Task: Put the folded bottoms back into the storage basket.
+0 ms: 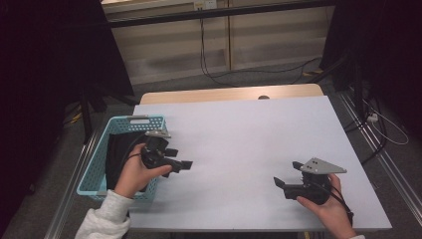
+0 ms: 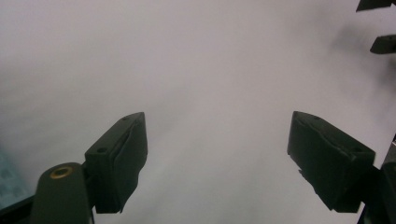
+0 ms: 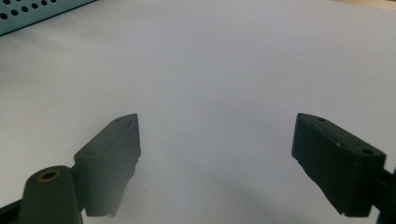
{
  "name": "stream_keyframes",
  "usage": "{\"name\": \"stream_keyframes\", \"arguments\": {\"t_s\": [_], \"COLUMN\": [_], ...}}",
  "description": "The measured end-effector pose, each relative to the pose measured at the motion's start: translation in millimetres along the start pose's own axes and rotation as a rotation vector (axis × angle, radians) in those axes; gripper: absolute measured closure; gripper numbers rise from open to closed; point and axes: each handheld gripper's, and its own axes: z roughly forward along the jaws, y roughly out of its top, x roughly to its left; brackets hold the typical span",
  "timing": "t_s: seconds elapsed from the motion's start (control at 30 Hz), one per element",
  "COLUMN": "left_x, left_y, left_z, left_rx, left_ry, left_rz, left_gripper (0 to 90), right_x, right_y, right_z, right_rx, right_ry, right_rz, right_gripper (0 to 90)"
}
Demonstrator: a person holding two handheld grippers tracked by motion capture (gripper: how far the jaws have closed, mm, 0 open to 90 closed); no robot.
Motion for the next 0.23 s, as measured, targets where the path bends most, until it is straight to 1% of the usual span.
{"name": "stream_keyframes", "arguments": {"t_s": [0.07,0.13,0.17,0.2,0.23], "left_x": [-6.8,-13.1,-15.0,-16.3,-17.1], "left_y": [-3.7,-6.5,-7.5,-8.4,-9.3], "left_z": [12.5,23.1,27.5,31.4,34.9], "left_rx": [0.004,0.001,-0.004,-0.012,-0.014], "left_ry": [0.006,0.003,-0.004,-0.008,-0.002], "left_rz": [0.012,0.024,0.026,0.021,0.023], "left_gripper": [18.6,17.8,17.7,17.4,17.2], "right_x": [-1.1,-2.2,-2.9,-3.5,-4.3], "right_y": [-1.2,-2.3,-2.8,-3.1,-3.3], "right_z": [-1.7,-2.8,-3.3,-3.5,-3.3], "right_rx": [0.0,-0.001,0.001,0.003,0.002], "right_ry": [-0.002,-0.001,-0.002,-0.002,-0.002], "right_rz": [0.0,0.001,0.002,0.006,0.008], "right_gripper": [15.0,14.7,14.7,14.5,14.5]}}
